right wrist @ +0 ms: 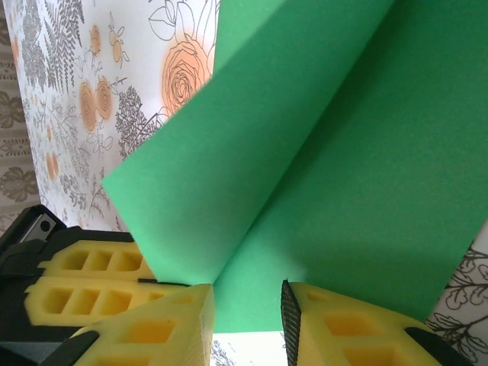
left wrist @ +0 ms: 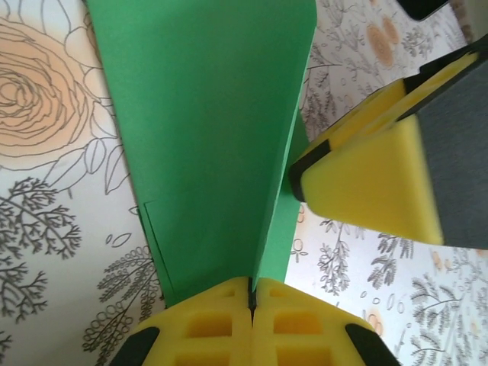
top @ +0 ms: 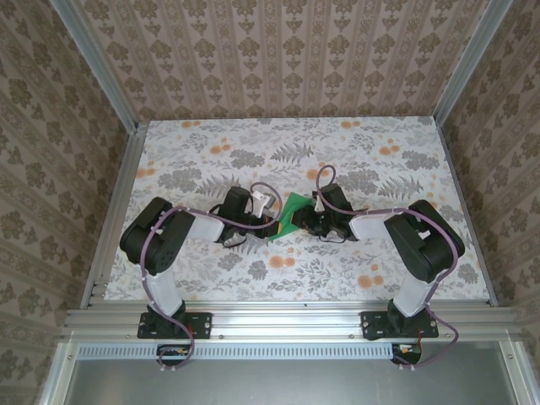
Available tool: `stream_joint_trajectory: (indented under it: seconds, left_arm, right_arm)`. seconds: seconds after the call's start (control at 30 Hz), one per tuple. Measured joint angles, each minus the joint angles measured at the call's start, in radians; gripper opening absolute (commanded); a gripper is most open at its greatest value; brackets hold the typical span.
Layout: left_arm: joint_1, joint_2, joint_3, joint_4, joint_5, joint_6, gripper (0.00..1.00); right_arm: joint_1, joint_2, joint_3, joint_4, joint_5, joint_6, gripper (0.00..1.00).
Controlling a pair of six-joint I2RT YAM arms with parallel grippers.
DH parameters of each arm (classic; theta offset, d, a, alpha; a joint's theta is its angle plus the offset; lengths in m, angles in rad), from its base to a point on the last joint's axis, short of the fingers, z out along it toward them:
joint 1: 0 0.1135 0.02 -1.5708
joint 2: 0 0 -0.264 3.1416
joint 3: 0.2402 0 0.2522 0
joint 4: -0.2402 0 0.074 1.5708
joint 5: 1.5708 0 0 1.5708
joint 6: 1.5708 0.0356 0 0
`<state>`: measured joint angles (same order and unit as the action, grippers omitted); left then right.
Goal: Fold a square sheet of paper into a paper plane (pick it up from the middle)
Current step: Fourth fold the wing at the center of the table.
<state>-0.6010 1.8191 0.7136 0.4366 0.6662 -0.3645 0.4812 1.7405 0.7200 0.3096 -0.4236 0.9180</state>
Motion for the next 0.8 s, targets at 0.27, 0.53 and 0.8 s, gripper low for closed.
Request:
stream_joint_trajectory:
  seconds: [0.27, 0.53, 0.8]
  left_arm:
    - [0.008, 0.016, 0.039, -0.048, 0.059, -0.021, 0.0]
    - [0.018, 0.056, 0.061, -0.059, 0.085, -0.052, 0.0]
    - [0.035, 0.066, 0.061, -0.061, 0.113, -0.084, 0.0]
  right_arm:
    - [-0.008, 0.015, 0.007, 0.038, -0.014, 0.0, 0.36]
    - [-0.019, 0.015, 0.007, 0.079, -0.026, -0.003, 0.33]
    - [-0.02, 0.042, 0.029, 0.07, -0.026, -0.028, 0.35]
